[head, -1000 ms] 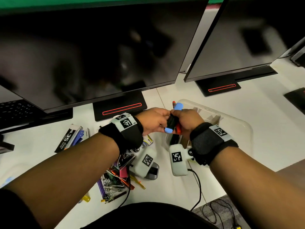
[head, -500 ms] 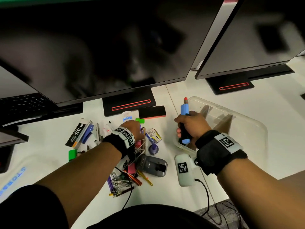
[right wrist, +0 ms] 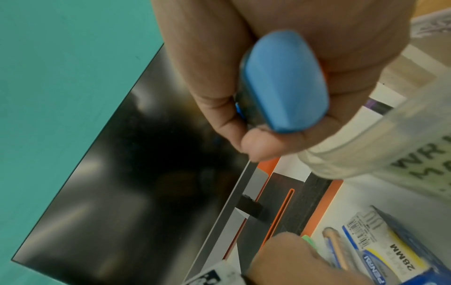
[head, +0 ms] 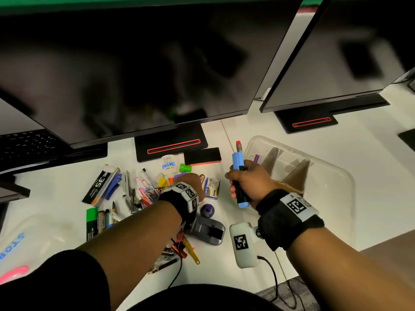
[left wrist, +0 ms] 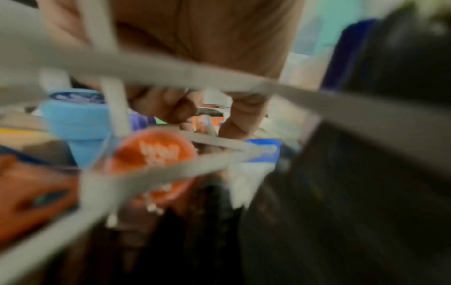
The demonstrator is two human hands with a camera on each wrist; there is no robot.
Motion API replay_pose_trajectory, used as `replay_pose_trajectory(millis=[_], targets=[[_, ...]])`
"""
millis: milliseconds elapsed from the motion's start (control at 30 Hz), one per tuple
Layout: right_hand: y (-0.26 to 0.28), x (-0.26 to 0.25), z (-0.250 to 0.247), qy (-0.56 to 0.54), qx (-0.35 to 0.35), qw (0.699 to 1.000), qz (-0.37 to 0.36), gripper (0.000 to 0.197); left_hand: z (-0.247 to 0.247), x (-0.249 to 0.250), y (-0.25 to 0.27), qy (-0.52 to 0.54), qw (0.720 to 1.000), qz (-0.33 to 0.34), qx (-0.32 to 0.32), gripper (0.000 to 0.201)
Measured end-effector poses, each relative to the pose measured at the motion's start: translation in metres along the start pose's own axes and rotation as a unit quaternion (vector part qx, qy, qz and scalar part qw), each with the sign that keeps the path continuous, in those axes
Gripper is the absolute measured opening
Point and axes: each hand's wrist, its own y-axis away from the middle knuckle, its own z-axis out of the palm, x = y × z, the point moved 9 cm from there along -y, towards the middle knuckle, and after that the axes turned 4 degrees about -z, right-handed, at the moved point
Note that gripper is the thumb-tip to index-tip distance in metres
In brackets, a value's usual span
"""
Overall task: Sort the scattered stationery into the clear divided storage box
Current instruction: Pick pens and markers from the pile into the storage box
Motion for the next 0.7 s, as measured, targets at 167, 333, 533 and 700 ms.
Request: replay_pose_trajectory(millis=[167,333,533,700], targets=[[-0.005,-0.001,-0.002,-0.001,-0.004,1.000,-0.014,0.016,-0.033,-0.027,0.000,0.163,0.986,-0.038,0.009,0.021],[-0.013,-0.019,0.026,0.128,-0.018,0.988,-0.080,0.020,-0.095,-0.040,0.021,0.240,0.966,0.018,0.096,0.025],[-0.013,-0.032,0.076,0.202,-0.083,0.968,-0.121,0.019,-0.096,-0.044,0.045,0.541,0.838,0.064,-0.018,0.007],[-0.016,-0.003,0.089,0.256,-0.119,0.959,-0.027,0.021,-0.059,-0.099,0.036,0.336,0.941,0.027,0.013,0.016]])
